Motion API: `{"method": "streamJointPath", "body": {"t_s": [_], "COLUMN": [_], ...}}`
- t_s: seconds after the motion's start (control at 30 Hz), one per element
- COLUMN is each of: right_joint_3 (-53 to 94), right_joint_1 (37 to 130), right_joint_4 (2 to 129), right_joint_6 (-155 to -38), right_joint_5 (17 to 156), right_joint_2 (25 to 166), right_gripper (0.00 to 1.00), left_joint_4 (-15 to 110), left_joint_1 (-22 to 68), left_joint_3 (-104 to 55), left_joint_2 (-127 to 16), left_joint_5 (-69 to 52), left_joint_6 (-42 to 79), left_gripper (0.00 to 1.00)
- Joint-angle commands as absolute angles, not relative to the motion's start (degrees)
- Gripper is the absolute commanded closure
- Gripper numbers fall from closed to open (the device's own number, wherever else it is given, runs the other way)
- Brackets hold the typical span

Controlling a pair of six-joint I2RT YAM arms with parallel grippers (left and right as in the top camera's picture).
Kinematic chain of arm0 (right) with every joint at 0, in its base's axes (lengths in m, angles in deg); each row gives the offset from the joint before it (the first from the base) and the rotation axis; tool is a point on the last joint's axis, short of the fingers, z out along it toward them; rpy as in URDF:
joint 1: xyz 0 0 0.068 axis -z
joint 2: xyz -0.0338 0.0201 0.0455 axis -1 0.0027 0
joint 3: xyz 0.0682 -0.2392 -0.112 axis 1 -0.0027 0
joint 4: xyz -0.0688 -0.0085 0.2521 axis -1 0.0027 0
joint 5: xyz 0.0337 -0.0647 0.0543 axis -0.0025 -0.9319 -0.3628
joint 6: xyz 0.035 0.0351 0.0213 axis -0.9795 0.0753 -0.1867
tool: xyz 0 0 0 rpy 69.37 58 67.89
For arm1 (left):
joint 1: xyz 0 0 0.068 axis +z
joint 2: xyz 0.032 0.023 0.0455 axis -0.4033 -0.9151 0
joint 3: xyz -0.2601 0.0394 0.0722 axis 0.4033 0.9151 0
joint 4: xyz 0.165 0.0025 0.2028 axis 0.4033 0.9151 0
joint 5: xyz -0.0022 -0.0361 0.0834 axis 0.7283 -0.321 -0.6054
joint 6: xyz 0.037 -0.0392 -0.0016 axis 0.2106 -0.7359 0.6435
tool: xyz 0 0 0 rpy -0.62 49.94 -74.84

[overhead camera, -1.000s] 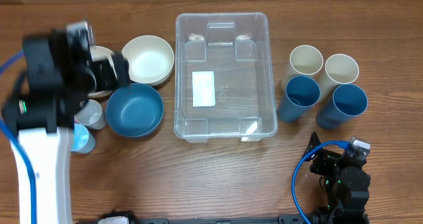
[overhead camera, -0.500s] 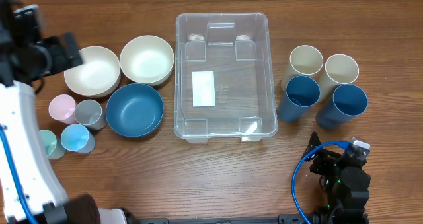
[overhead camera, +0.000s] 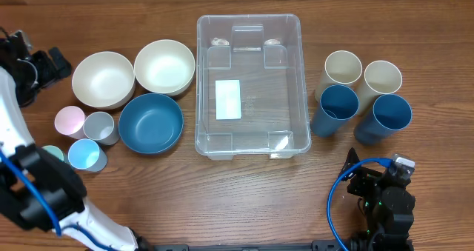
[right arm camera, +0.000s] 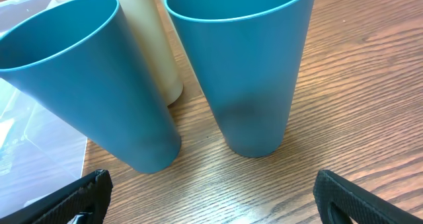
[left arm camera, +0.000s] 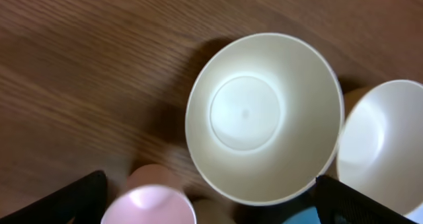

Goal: Pack container
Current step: 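Grasp the rim of the left cream bowl with the left gripper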

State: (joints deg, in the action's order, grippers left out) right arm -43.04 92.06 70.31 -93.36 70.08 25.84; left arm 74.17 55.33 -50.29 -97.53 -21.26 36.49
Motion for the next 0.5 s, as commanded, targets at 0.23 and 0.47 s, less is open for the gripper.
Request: {"method": "streamJointPath", "body": {"t_s": [0.23,0.47], "right_joint_3": [-43.96,-43.96], "right_joint_1": [92.22,92.22], "right_joint_4": [70.57,70.57], "right_joint_6": [-93.71,-93.71], "right_joint_5": [69.73,69.73], "right_joint_2": [25.27,25.27], "right_gripper": [0.0,0.0], "left_joint_4": [68.27,63.55], "left_joint_1": [55.29,55.2], "left_joint_3": [-51.3,-51.3], "left_joint_2": [-112.57,-114.62], "left_joint_5": [-17.28,-14.4], "left_joint_6": [40.05,39.77], "left_gripper": [0.17,0.49]}}
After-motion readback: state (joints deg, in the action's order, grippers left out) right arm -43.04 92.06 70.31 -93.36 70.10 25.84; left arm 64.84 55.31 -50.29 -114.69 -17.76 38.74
